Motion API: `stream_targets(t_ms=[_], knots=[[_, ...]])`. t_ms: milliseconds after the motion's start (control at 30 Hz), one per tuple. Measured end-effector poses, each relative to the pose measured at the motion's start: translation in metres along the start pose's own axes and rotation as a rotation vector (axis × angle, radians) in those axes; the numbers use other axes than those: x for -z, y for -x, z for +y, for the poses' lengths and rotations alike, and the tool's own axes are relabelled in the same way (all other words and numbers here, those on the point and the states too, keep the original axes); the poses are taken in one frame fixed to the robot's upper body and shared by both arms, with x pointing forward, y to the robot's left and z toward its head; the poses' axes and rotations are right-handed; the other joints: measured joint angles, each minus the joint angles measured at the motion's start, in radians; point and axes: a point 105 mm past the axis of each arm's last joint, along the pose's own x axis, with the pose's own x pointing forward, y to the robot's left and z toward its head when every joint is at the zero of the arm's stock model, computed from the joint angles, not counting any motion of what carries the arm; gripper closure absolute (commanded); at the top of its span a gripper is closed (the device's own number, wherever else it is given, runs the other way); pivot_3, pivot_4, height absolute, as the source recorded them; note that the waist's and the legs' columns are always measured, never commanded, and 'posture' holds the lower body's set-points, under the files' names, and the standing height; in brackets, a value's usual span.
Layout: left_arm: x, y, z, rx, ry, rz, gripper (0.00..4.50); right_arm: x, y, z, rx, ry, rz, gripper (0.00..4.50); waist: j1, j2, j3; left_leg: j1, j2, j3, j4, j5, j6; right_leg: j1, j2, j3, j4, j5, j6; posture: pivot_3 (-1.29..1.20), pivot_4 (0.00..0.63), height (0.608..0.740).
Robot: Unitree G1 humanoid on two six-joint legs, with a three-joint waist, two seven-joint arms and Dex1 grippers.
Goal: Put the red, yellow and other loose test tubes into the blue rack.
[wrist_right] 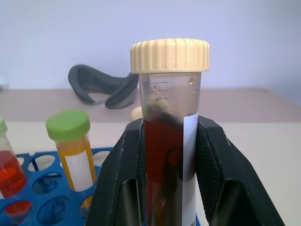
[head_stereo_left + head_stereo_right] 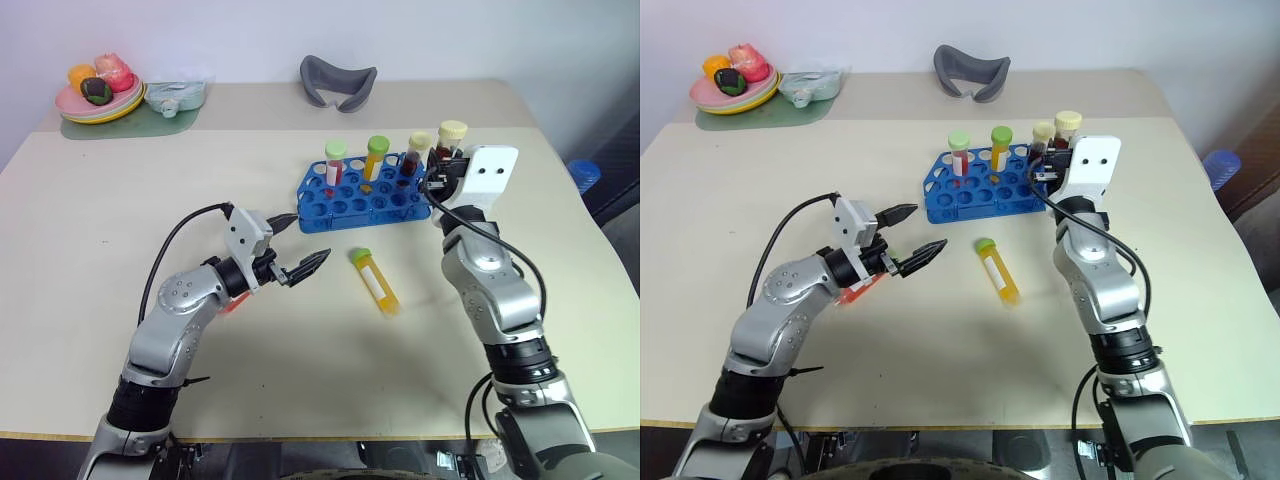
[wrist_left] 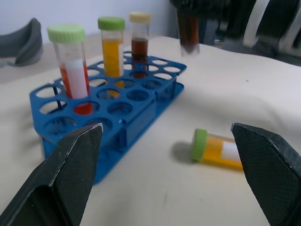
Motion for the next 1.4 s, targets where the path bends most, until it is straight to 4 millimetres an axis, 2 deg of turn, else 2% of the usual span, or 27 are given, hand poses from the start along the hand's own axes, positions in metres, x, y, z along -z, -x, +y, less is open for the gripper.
stream_targets(t_ms=[300,467,733,900,1000,1067,1100,1167,1233,1267,1400], knots=[[-0.015,0.001,-0.003,-0.015,0.023,-0.004,0.0,0.024,-0.003,0.008,-0.015,-0.039,-0.031,3.68,-0.001,0.0,0.0,0.0,0.0,0.0,0.0,0.0,-0.001,0.0,0.0,0.0,0.0,0.0,0.0,0.0,0.15,0.74],[-0.022,0.002,-0.009,0.009,0.044,-0.021,0.0,0.027,-0.006,0.004,0.002,-0.035,-0.057,3.68,-0.001,0.0,0.0,0.001,0.0,0.0,0.0,0.001,-0.001,0.0,0.0,0.0,0.001,0.0,0.0,0.0,0.15,0.74],[-0.017,0.006,-0.011,0.03,0.058,0.008,0.0,0.03,-0.014,0.003,0.012,-0.034,-0.071,3.68,-0.006,0.0,0.0,0.001,0.0,0.0,0.0,0.001,-0.002,0.0,0.0,0.0,0.002,0.0,0.0,0.0,0.15,0.74],[-0.01,0.009,-0.015,0.047,0.072,0.022,0.0,0.043,-0.015,0.005,0.01,-0.036,-0.034,3.68,-0.014,0.001,0.0,0.001,0.0,0.0,0.0,0.001,-0.002,0.0,0.0,0.0,0.002,0.0,0.0,0.0,0.15,0.74],[-0.008,0.012,-0.016,0.051,0.072,0.018,0.0,0.043,-0.015,0.005,0.005,-0.035,-0.039,3.68,-0.02,0.001,0.0,0.001,0.0,0.0,0.0,0.001,-0.003,0.0,0.0,0.0,0.003,0.0,0.0,0.0,0.15,0.74],[-0.005,0.014,-0.017,0.056,0.073,0.017,0.0,0.043,-0.015,0.006,-0.003,-0.038,-0.041,2.66,-0.023,0.001,0.0,0.001,0.0,0.0,0.0,0.002,-0.003,0.0,0.0,0.0,0.003,0.0,0.0,0.0,0.15,0.74],[-0.003,0.015,-0.017,0.056,0.075,0.019,0.0,0.043,-0.015,0.007,-0.008,-0.041,-0.041,2.33,-0.024,0.001,0.0,0.001,0.0,0.0,0.0,0.002,-0.003,0.0,0.0,0.0,0.003,0.0,0.0,0.0,0.15,0.74],[0.003,0.018,-0.017,0.053,0.077,0.026,0.0,0.041,-0.015,0.008,-0.016,-0.048,-0.049,1.38,-0.024,0.001,0.0,0.001,0.0,0.0,0.0,0.002,-0.003,0.0,0.0,0.0,0.003,0.0,0.0,0.0,0.15,0.74],[0.008,0.021,-0.016,0.05,0.083,0.03,0.0,0.033,-0.015,0.006,-0.011,-0.044,-0.069,0.28,-0.024,0.001,0.0,0.002,0.0,0.0,0.0,0.002,-0.003,0.0,0.0,0.0,0.004,0.0,0.0,0.0,0.15,0.74],[0.011,0.022,-0.016,0.048,0.085,0.033,0.0,0.026,-0.016,0.003,-0.004,-0.04,-0.083,0.03,-0.024,0.001,0.0,0.002,0.0,0.0,0.0,0.002,-0.003,0.0,0.0,0.0,0.004,0.0,0.0,0.0,0.15,0.74],[0.016,0.025,-0.015,0.039,0.076,0.037,0.0,-0.004,-0.009,-0.016,-0.013,0.035,-0.09,0.03,-0.016,0.001,0.0,0.001,0.0,0.0,0.0,0.002,-0.003,0.0,-0.001,0.0,0.003,0.0,0.0,0.0,0.15,0.74]])
